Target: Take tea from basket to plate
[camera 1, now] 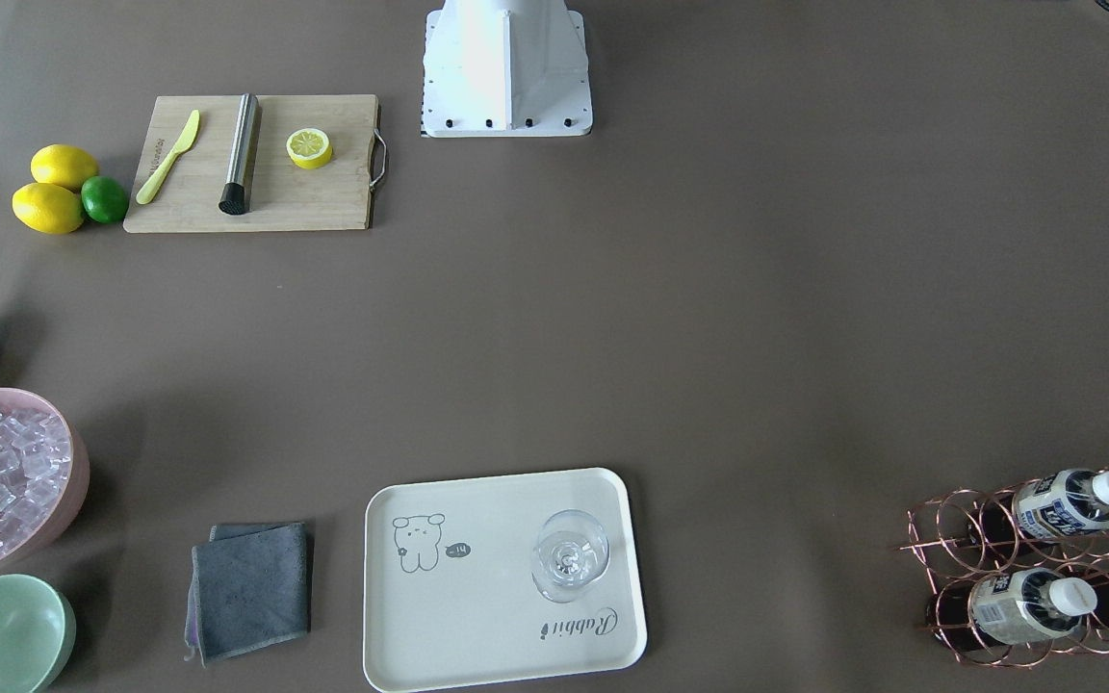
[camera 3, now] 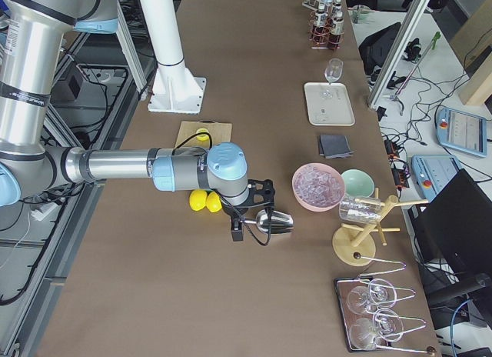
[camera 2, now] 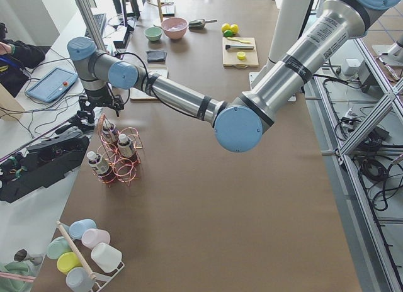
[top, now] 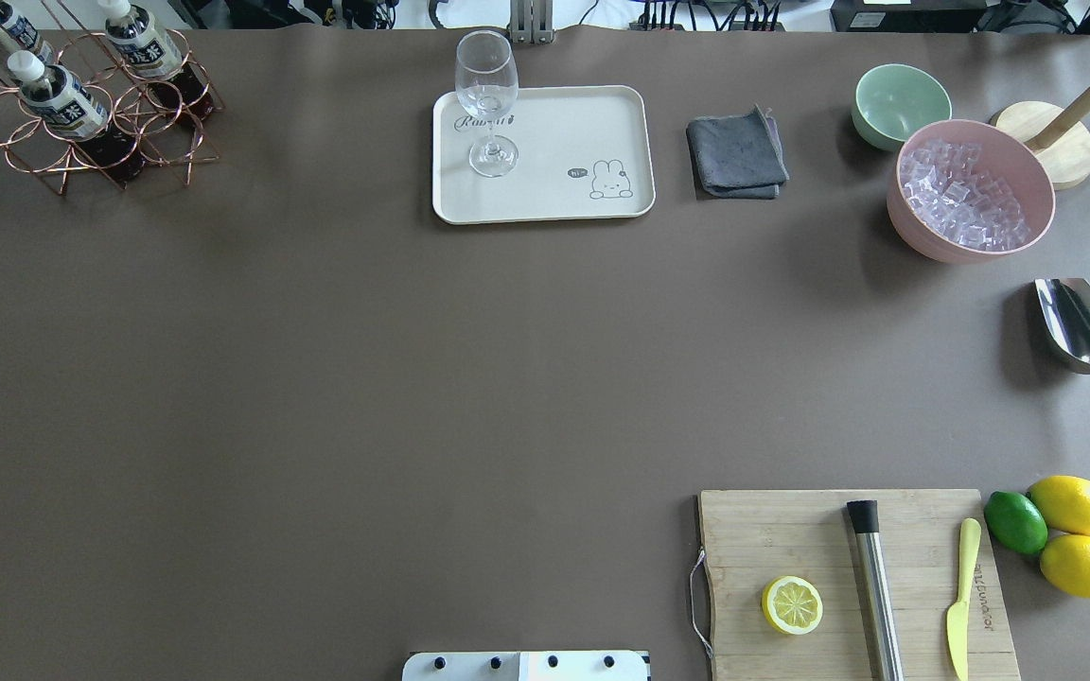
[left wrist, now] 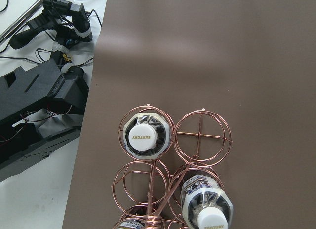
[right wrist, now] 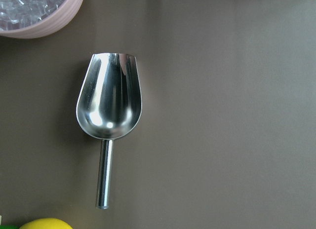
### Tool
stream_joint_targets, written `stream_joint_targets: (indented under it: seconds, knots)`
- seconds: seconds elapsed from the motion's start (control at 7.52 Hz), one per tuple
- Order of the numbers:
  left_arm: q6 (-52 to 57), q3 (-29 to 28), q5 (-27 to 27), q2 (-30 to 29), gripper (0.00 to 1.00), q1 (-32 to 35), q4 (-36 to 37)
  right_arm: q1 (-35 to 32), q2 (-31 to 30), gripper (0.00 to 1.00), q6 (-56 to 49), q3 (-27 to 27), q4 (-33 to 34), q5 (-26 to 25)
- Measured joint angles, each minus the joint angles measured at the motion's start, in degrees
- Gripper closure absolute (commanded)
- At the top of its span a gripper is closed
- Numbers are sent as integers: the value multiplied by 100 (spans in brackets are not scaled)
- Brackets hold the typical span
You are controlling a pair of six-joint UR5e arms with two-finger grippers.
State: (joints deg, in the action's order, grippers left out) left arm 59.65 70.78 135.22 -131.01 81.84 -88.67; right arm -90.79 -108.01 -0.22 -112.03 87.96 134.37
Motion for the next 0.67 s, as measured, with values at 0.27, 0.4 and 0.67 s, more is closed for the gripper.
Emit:
stream_joint_targets:
  seconds: [0.27,0.4,0.67]
  knots:
    - [99,-143,19,-2,2,129,-5,33,55,0,-17,-8,-6,0]
    - [143,-203,21,0,2,148,-8,41,67,0,-20,-10,-7,-7]
    - [175,-268,19,-1,3,150,-10,109,76,0,-35,-9,-7,-20]
